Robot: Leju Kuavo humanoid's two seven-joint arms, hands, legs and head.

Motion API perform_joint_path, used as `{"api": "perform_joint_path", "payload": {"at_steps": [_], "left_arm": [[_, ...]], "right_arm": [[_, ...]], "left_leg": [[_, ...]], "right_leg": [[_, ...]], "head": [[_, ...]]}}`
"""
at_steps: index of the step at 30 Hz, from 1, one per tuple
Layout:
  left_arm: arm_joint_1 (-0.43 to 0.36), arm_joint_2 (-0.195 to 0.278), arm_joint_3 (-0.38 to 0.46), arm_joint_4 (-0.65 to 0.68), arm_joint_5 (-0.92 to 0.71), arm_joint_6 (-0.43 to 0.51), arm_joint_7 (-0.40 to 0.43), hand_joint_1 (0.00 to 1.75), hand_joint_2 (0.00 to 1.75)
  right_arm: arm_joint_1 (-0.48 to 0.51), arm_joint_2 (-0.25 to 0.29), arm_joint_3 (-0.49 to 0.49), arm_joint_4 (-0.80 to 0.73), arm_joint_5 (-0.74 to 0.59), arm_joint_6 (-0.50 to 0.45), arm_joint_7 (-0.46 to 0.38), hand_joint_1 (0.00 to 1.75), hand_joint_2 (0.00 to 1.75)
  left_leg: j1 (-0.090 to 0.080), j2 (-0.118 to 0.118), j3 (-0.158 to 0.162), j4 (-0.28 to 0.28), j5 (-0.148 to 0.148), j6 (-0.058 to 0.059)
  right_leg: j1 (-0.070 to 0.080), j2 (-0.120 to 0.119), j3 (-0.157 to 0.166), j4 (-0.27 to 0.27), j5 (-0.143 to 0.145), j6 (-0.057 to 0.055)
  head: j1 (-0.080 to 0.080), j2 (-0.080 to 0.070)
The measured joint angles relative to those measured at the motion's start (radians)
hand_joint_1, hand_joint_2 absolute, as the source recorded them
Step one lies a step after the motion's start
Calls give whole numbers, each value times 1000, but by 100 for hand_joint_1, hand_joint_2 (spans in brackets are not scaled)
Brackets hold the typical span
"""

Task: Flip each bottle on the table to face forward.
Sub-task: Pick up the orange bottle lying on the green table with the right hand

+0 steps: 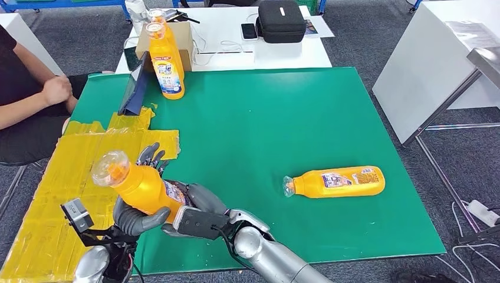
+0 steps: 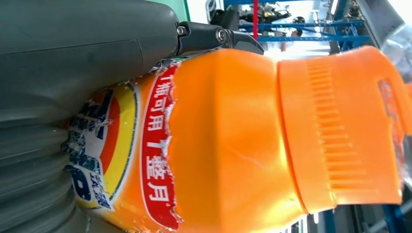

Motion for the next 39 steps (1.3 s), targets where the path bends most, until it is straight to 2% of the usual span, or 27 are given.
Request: {"api": "perform_joint_path", "payload": {"at_steps": [11, 12, 16, 26, 32, 39], "left_arm": [[19, 0, 14, 1, -1, 9, -1, 0, 175], [19, 0, 14, 1, -2, 11, -1, 4, 175], [19, 0, 14, 1, -13, 24, -6, 175, 175], [19, 0, 13, 0, -87, 35, -60, 175, 175], [15, 0, 0, -20, -141, 47, -79, 175, 175], [7, -7, -21, -54, -182, 62, -92, 175, 175]], "right_arm": [[-18, 12, 35, 59, 3, -10, -6, 175, 175], [-19, 12, 37, 61, 3, -10, -6, 175, 175], [-20, 13, 41, 70, 3, -14, -7, 175, 175], [-18, 8, 39, 70, 30, -69, -12, 175, 175], [-4, -30, -5, -1, 61, -107, 4, 175, 175], [32, -80, -94, -110, 75, -104, 11, 175, 175]], "left_leg": [[0, 1, 0, 0, 0, 0], [0, 1, -1, 0, 0, 0], [0, 1, -1, 0, 0, 0], [0, 1, -1, 0, 0, 0], [0, 1, -1, 0, 0, 0], [0, 0, -1, 0, 0, 0]], "right_leg": [[1, 1, -2, 0, 0, 0], [1, 1, -2, 0, 0, 0], [0, 1, -2, 0, 0, 0], [0, 1, -2, 0, 0, 0], [0, 1, -2, 0, 0, 0], [0, 0, -2, 0, 0, 0]], "head": [[0, 0], [0, 0], [0, 0], [0, 0], [0, 0], [0, 0]]}}
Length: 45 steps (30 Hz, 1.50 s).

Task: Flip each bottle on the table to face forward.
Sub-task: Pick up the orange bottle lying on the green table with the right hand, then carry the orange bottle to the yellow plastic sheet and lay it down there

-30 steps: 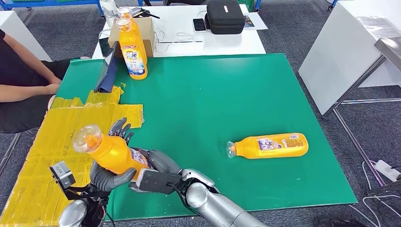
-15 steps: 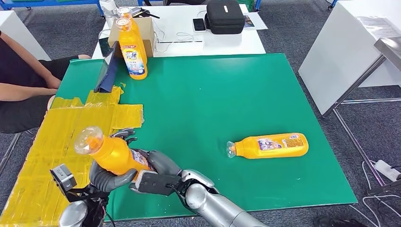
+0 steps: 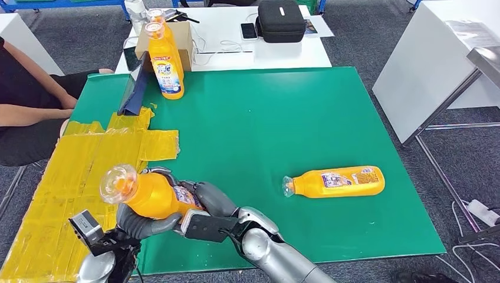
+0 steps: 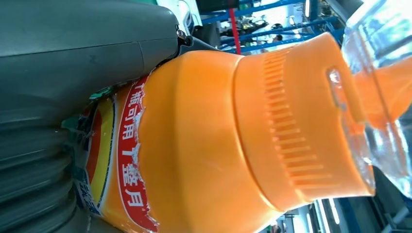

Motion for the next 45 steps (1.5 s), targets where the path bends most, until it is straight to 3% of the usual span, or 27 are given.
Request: {"api": "perform_joint_path", "payload": {"at_steps": [3, 7, 8, 13, 19, 25, 28, 30, 33, 36, 39, 45], "left_arm": [[-3, -3, -4, -5, -3, 0, 0, 175, 175], [-7, -5, -13, -11, -31, 20, -9, 175, 175], [-7, -5, -15, -14, -51, 35, -13, 175, 175], [2, -7, -15, -32, -208, 170, -38, 175, 175], [49, 0, 28, -57, -357, 305, -72, 175, 175], [61, 0, 55, -75, -427, 381, -79, 175, 175], [69, 0, 62, -80, -514, 469, -76, 175, 175], [77, 0, 63, -81, -686, 589, -32, 175, 175], [87, 14, 57, -69, -1099, 794, 131, 175, 175], [91, 39, 43, -26, -1370, 903, 279, 175, 175], [91, 57, 27, 8, -1411, 932, 318, 175, 175], [90, 74, 7, 38, -1420, 936, 332, 175, 175]], "right_arm": [[12, -11, -18, -26, 1, 0, 0, 163, 175], [29, -23, -45, -58, 2, -1, 2, 5, 175], [35, -27, -57, -69, 1, -2, 3, 0, 175], [72, -66, -155, -148, 2, -37, 17, 0, 175], [115, -164, -295, -273, 62, -55, 37, 0, 175], [172, -231, -367, -347, 102, -48, 39, 0, 175], [218, -274, -395, -393, 131, -47, 45, 0, 175], [259, -316, -420, -433, 147, -36, 51, 0, 175], [323, -400, -470, -510, 138, 15, 56, 0, 175], [361, -480, -534, -578, 109, 74, 57, 0, 175], [377, -525, -576, -619, 102, 98, 60, 0, 175], [392, -556, -599, -657, 104, 105, 64, 0, 175]], "left_leg": [[0, 0, 0, 0, 0, 0], [0, 0, 0, 0, 0, 0], [0, 0, 0, 0, 0, 0], [-1, -1, 0, 0, 0, 0], [-2, -2, -1, 0, 0, 0], [-3, -3, -1, 0, 0, 0], [-3, -5, -1, 0, 0, 0], [-3, -5, -1, 0, 0, 1], [-5, -5, -2, 0, -1, 1], [-6, -5, -3, 0, -1, 2], [-6, -5, -2, 0, -1, 2], [-7, -5, -2, 0, 0, 3]], "right_leg": [[0, 0, 0, 0, 0, 0], [0, 0, 0, 0, 0, 0], [0, 0, 0, 0, 0, 0], [-1, -1, 1, 0, 0, 0], [-2, -1, 0, 0, 0, 0], [-2, -1, 0, 0, 0, 0], [-2, -3, 0, 0, 0, 0], [-2, -4, 0, 0, 0, 0], [-4, -4, 0, -1, 0, 1], [-6, -4, 0, -1, 0, 1], [-6, -4, -1, -1, 1, 2], [-5, -4, -1, -1, 1, 2]], "head": [[0, 0], [0, 0], [0, 0], [0, 0], [0, 0], [0, 0], [0, 0], [0, 0], [0, 0], [0, 0], [0, 0], [-1, 0]]}}
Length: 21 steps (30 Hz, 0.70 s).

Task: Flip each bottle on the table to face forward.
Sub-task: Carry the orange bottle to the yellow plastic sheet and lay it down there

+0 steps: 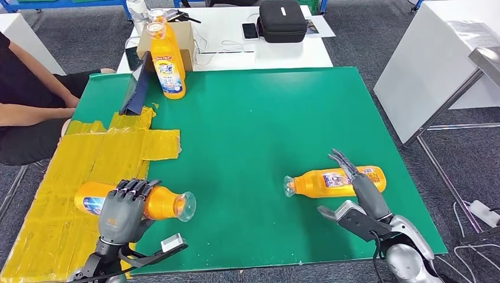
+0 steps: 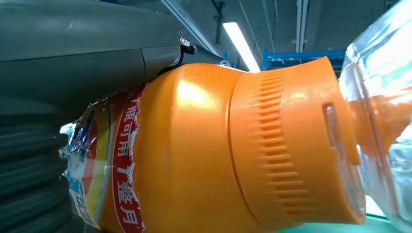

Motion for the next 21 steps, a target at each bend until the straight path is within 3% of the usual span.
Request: {"api": "perform_joint_path", "payload": {"at_steps": [3, 7, 9, 10, 12, 13, 14, 16, 21], "left_arm": [[-10, 28, -16, 11, -48, -24, 79, 175, 175], [-73, 177, -135, 81, -82, -94, 406, 175, 175], [-97, 211, -163, 145, -95, -120, 415, 175, 175], [-101, 216, -165, 173, -98, -126, 370, 160, 175], [-102, 221, -158, 216, -101, -140, 275, 73, 175], [-102, 223, -149, 238, -99, -154, 236, 29, 131], [-103, 225, -138, 255, -95, -170, 210, 0, 87], [-112, 227, -111, 286, -71, -203, 173, 0, 0], [-153, 232, -59, 348, -2, -264, 119, 0, 0]], "right_arm": [[1, -13, -3, -8, -3, 2, 3, 0, 175], [-25, -70, -3, -14, -43, 50, 29, 0, 175], [-55, -114, -3, -15, -70, 96, 46, 0, 175], [-73, -136, -3, -15, -83, 117, 53, 0, 175], [-107, -177, -4, -15, -104, 149, 66, 0, 175], [-124, -200, -4, -15, -113, 166, 74, 0, 175], [-138, -220, -4, -15, -120, 181, 80, 0, 175], [-166, -258, -1, -13, -135, 212, 94, 0, 175], [-250, -334, 27, 11, -176, 283, 124, 0, 175]], "left_leg": [[0, 0, 0, 0, 1, 0], [-1, 0, -2, 0, 2, 2], [-1, 0, -2, 0, 3, 3], [-1, 0, -2, 0, 3, 3], [-2, 0, -3, 0, 4, 3], [-3, 0, -3, 0, 4, 4], [-3, 0, -3, 0, 4, 4], [-5, -1, -3, 0, 4, 4], [-6, -3, -3, 0, 5, 5]], "right_leg": [[0, 0, 0, 0, 0, 0], [-1, 0, -1, 1, 1, 2], [-2, 0, -2, 2, 2, 2], [-3, 0, -2, 2, 2, 3], [-3, 0, -2, 2, 3, 3], [-4, 0, -2, 2, 3, 4], [-5, 0, -2, 2, 3, 4], [-6, -2, -1, 1, 3, 4], [-7, -3, 0, 1, 3, 4]], "head": [[0, 0], [-1, 0], [0, 0], [0, 0], [0, 0], [0, 0], [0, 0], [0, 0], [0, 0]]}}
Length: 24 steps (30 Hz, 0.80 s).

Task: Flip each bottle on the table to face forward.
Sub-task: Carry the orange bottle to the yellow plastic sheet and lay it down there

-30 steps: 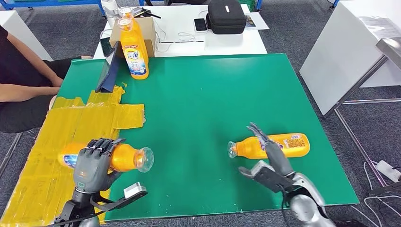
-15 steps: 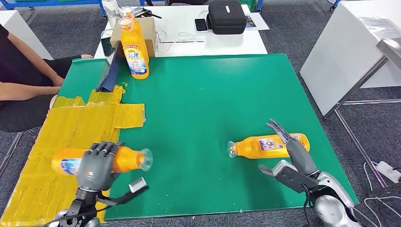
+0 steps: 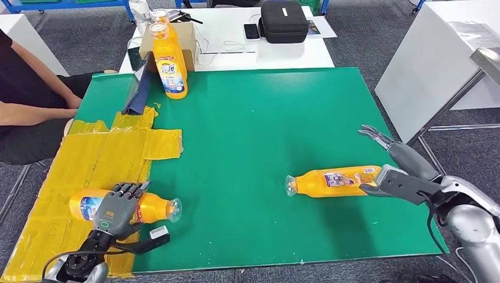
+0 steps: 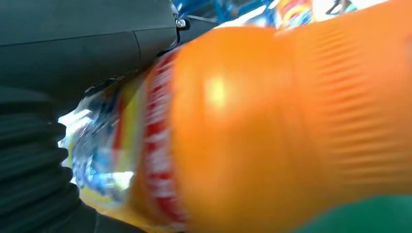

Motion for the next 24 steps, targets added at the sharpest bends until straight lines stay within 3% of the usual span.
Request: {"api": "perform_joint_path", "payload": {"at_steps": [15, 20, 24], "left_arm": [[-36, 58, 32, 62, 199, -76, -140, 0, 0], [-34, 59, 40, 40, 474, -129, -337, 0, 0], [-24, 20, 63, -36, 862, -320, -524, 0, 0]], "right_arm": [[-241, -122, 209, 129, -107, 62, 52, 0, 175], [-331, -165, 315, 179, -160, 95, 81, 0, 175], [-386, -159, 427, 269, -136, 78, 62, 0, 175]], "left_leg": [[0, 0, 1, 0, 4, 2], [0, -1, 1, 0, 4, 2], [0, -1, 0, 0, 4, 2]], "right_leg": [[0, 0, 1, 1, 2, 2], [0, 0, 1, 1, 2, 2], [0, 0, 0, 1, 3, 3]], "head": [[0, 0], [0, 0], [0, 0]]}}
